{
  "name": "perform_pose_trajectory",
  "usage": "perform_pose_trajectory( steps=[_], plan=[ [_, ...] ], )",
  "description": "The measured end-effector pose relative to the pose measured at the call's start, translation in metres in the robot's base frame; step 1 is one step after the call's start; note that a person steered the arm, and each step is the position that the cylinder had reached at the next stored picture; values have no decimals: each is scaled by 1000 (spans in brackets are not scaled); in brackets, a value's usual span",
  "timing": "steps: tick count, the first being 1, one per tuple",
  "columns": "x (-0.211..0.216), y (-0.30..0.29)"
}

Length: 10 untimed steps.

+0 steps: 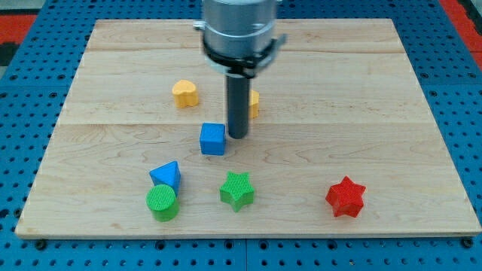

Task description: Slide the red star diagonal to the bottom right of the yellow hexagon

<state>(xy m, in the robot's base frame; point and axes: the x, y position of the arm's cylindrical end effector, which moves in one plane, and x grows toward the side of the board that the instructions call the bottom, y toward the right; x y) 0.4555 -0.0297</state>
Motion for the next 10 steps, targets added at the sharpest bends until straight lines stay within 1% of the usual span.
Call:
perform_pose_trajectory(
  steps=[1, 2, 3, 4, 5, 6, 7, 8, 9, 10],
  plan=[
    [-13, -41],
    [36, -66],
    [82, -66],
    [48, -32],
    [66, 48],
    [92, 32],
    [111, -11],
    [104, 90],
    [127, 177],
    [162, 189]
  ],
)
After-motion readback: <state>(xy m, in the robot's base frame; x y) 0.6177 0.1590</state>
